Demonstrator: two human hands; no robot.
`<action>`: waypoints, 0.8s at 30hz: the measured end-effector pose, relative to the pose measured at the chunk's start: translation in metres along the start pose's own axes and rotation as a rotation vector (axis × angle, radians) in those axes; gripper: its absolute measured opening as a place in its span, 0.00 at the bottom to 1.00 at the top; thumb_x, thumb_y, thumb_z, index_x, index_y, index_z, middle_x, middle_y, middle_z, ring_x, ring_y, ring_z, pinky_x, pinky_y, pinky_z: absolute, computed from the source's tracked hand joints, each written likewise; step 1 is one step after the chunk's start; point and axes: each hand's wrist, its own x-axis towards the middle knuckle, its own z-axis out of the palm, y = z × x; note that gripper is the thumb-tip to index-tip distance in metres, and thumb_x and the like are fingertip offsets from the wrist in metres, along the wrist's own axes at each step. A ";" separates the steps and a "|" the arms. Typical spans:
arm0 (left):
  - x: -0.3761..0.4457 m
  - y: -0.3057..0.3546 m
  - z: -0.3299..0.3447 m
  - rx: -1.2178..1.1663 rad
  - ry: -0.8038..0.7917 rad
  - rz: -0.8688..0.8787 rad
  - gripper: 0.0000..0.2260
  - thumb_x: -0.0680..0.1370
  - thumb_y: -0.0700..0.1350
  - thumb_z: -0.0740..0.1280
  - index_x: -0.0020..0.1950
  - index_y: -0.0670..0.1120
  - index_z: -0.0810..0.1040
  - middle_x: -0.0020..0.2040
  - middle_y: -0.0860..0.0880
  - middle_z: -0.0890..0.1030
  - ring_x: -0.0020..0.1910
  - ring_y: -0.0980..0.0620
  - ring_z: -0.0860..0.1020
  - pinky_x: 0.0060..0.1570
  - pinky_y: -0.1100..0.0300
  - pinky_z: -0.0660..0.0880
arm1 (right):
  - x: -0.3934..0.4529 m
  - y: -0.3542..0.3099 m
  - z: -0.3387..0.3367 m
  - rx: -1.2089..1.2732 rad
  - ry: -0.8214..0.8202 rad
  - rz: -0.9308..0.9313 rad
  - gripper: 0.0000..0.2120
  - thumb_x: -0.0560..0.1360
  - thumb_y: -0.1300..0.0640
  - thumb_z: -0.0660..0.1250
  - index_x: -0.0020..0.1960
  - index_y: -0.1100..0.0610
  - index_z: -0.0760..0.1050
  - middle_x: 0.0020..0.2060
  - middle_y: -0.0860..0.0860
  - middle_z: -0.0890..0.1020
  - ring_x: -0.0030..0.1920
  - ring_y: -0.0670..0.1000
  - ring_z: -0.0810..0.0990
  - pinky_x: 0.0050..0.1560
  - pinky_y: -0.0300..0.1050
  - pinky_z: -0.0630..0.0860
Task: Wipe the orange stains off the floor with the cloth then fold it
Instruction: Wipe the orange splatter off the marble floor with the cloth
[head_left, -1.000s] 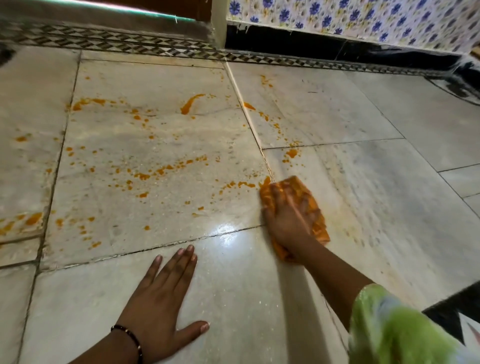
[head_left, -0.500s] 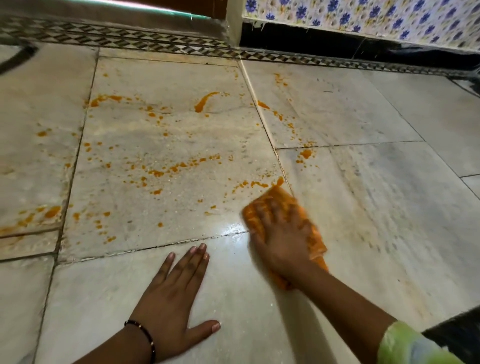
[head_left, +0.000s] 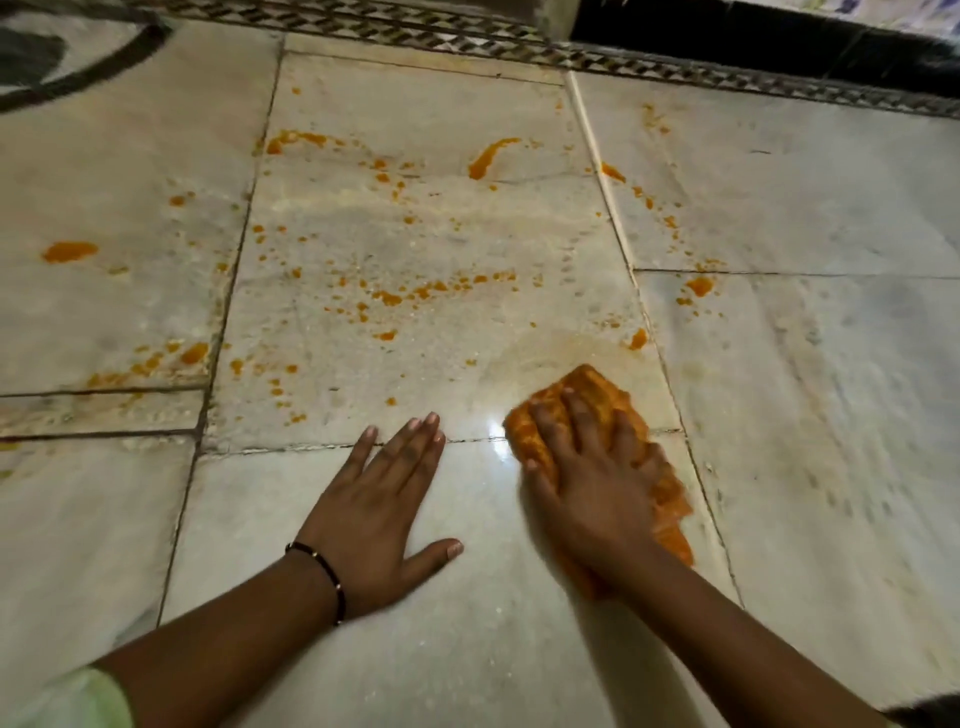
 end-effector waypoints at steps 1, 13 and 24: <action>0.000 0.000 0.001 0.002 0.000 -0.002 0.39 0.76 0.69 0.49 0.77 0.41 0.54 0.77 0.44 0.54 0.76 0.48 0.53 0.70 0.45 0.51 | 0.011 -0.016 -0.001 0.003 0.005 -0.075 0.28 0.76 0.33 0.39 0.74 0.33 0.37 0.77 0.44 0.40 0.75 0.62 0.39 0.68 0.71 0.41; 0.003 0.002 0.003 -0.012 -0.002 0.012 0.40 0.76 0.69 0.48 0.77 0.40 0.53 0.77 0.43 0.52 0.76 0.47 0.50 0.71 0.45 0.50 | 0.018 -0.023 0.000 -0.052 0.001 -0.044 0.30 0.74 0.34 0.40 0.74 0.34 0.37 0.78 0.45 0.41 0.75 0.62 0.42 0.69 0.70 0.44; -0.043 -0.029 -0.031 -0.007 0.044 -0.069 0.40 0.74 0.70 0.39 0.76 0.44 0.40 0.76 0.47 0.40 0.76 0.50 0.40 0.71 0.51 0.35 | -0.015 -0.040 -0.007 -0.065 -0.144 -0.111 0.30 0.78 0.35 0.41 0.74 0.39 0.28 0.77 0.49 0.34 0.76 0.63 0.41 0.70 0.70 0.46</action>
